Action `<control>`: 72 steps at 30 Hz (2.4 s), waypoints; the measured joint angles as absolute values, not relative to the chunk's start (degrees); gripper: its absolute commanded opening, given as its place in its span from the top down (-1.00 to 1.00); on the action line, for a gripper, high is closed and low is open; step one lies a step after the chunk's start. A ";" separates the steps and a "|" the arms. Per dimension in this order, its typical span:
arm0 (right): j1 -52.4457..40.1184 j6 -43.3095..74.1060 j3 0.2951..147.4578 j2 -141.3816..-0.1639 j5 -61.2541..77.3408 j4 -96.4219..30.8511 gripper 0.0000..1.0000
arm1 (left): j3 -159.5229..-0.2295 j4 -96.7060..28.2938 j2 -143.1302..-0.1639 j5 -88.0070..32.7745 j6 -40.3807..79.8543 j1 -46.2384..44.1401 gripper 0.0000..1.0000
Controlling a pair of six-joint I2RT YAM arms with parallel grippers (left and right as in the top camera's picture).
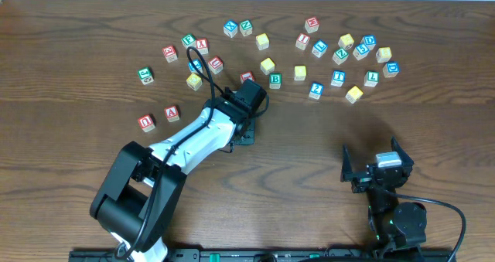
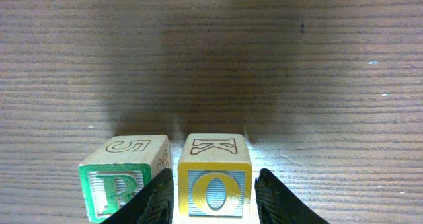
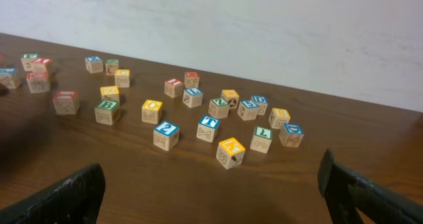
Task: Spell out ROBOT
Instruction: 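Lower the yellow O block onto the table right of the R block, then open the left gripper and lift away from the O block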
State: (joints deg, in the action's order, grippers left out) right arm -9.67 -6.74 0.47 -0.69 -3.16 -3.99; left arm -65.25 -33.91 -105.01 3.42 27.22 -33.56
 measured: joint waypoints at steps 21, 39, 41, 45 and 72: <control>-9.67 -6.74 0.47 -0.69 -3.16 -3.99 -0.98 | -65.25 -31.51 -105.01 5.41 27.14 -33.56 0.21; -9.67 -6.74 0.47 -0.69 -3.16 -3.99 -0.99 | -65.25 -28.75 -105.01 6.85 24.95 -33.54 0.21; -9.67 -6.74 0.47 -0.69 -3.16 -3.99 -0.99 | -65.25 -28.27 -105.01 7.01 24.56 -33.56 0.21; -9.67 -6.74 0.47 -0.69 -3.16 -3.99 -0.98 | -65.25 -26.85 -105.01 7.53 23.62 -33.54 0.21; -9.67 -6.74 0.47 -0.69 -3.16 -3.99 -0.99 | -65.30 -26.83 -91.55 10.90 16.23 -28.95 0.13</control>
